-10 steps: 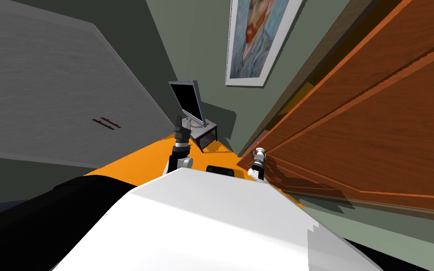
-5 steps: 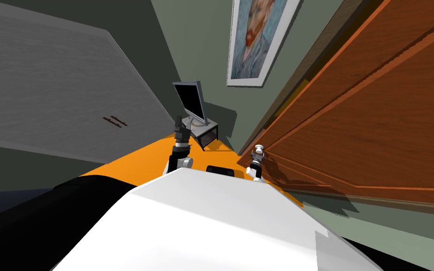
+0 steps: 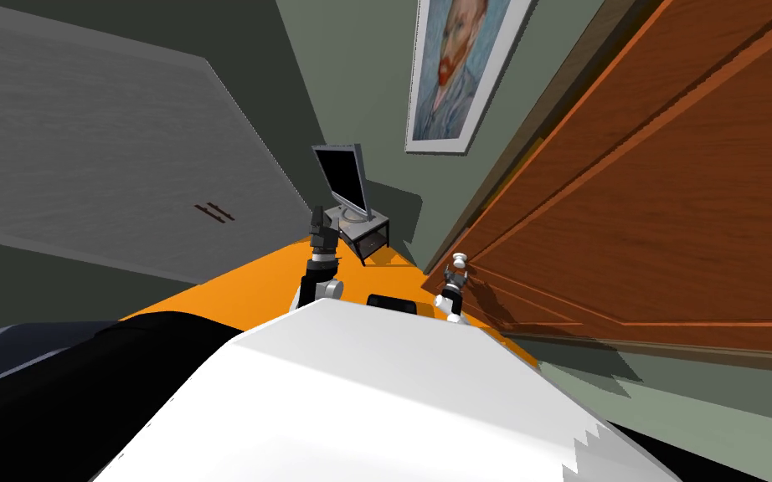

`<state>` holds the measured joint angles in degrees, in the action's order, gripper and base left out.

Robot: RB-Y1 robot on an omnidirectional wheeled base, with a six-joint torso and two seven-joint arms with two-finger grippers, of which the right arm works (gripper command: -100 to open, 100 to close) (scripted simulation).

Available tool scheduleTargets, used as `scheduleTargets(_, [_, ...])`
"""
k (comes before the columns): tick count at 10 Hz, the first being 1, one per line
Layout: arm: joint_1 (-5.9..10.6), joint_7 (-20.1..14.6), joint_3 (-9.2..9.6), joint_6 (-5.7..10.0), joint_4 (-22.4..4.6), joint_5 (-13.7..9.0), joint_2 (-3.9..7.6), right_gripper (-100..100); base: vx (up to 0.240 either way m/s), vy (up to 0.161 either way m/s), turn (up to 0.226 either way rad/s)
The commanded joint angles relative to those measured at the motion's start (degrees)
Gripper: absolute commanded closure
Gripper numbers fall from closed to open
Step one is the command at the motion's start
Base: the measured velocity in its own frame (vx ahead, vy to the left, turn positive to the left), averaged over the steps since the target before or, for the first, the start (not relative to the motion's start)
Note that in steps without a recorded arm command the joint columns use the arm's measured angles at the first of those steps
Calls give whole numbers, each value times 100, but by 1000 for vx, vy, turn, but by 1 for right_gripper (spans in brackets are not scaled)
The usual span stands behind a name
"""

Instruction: Pull the door open

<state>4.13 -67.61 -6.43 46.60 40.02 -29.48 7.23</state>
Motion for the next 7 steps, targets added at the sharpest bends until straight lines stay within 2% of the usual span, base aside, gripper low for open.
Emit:
scheduleTargets(1, [27,-207,24,32,-13,-65,-51,-100,-87,-15,30])
scheduleTargets(4, [39,-503,56,25,53,-177,-133,-100,-83,-10,24])
scheduleTargets(5, [36,-412,45,18,49,-151,-118,-100,-37,-6,5])
scheduleTargets(6, [-35,-597,25,27,24,-186,40,-100,89,7,105])
scheduleTargets(7, [-35,-597,25,27,24,-186,40,-100,113,-13,54])
